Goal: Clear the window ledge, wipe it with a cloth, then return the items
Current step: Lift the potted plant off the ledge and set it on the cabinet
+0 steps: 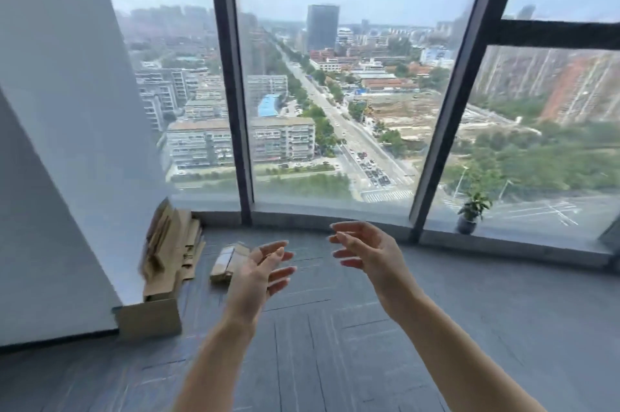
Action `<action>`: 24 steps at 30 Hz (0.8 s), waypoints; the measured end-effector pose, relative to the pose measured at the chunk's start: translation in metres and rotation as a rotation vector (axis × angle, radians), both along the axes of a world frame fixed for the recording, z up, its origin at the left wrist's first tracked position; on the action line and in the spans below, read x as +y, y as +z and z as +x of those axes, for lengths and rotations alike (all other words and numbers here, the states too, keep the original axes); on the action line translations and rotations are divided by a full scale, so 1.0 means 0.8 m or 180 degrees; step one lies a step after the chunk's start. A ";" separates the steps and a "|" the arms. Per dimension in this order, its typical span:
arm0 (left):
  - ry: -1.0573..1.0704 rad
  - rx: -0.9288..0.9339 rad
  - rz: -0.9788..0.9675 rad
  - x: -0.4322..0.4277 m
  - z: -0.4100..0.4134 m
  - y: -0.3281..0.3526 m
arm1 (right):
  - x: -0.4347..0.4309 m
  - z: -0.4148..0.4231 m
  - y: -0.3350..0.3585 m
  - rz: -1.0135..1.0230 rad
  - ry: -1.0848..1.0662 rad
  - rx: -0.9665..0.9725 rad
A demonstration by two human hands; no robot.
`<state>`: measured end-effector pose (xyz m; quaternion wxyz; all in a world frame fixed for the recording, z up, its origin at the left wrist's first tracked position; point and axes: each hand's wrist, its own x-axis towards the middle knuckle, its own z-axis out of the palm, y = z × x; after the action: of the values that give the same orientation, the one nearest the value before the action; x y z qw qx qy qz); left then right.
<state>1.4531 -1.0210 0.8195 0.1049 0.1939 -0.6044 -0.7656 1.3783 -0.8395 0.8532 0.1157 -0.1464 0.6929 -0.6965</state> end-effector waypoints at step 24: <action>-0.2179 0.0470 -0.0474 0.610 -0.955 0.018 | 0.611 -0.778 -0.020 -0.0449 -0.2156 -0.0076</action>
<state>0.6893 -0.5331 0.8336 -0.1005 -0.0839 -0.6793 -0.7221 0.7563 -0.3507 0.8373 -0.1244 0.0924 0.6509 -0.7432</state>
